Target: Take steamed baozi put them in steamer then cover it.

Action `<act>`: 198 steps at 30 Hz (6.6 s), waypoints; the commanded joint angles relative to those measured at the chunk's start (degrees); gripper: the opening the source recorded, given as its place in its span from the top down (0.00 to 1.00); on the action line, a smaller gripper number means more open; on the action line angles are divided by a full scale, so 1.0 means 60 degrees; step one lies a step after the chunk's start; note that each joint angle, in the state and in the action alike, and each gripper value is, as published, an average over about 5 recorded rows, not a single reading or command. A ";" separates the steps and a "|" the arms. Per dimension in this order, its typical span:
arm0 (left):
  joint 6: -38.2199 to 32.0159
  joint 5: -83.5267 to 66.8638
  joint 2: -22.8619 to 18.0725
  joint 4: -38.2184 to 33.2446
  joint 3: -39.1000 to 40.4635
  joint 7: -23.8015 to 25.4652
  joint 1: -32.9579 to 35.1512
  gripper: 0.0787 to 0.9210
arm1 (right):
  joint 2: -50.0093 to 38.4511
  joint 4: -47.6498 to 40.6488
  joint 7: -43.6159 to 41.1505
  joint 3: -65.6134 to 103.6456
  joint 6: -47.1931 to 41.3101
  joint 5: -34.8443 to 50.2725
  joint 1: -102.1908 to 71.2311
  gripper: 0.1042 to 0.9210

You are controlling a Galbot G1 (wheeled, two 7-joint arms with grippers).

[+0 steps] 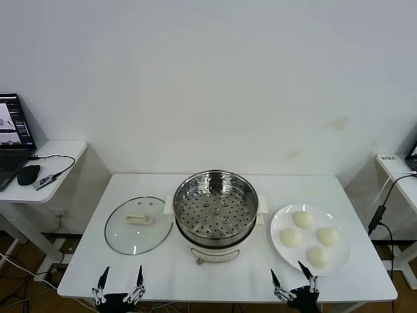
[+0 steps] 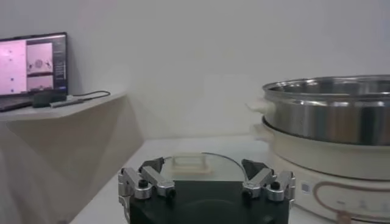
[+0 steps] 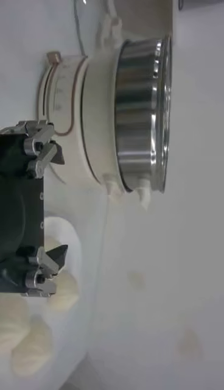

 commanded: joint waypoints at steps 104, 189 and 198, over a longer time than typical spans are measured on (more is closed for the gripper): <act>0.2372 0.1127 0.0236 -0.1192 -0.1379 0.0077 -0.0332 0.12 | -0.5991 -0.8903 -0.7952 -1.1876 -0.2147 -0.3370 1.6200 0.45; 0.2392 0.0503 0.0459 -0.1283 -0.1807 0.0119 -0.0747 0.12 | -0.1416 -0.8363 -0.6187 -1.8700 0.2829 -0.2306 2.2445 0.12; 0.2395 0.0496 0.0576 -0.1381 -0.1793 0.0126 -0.0699 0.12 | -0.3579 -0.5445 -0.7804 -1.9396 -0.0770 0.0923 2.4446 0.12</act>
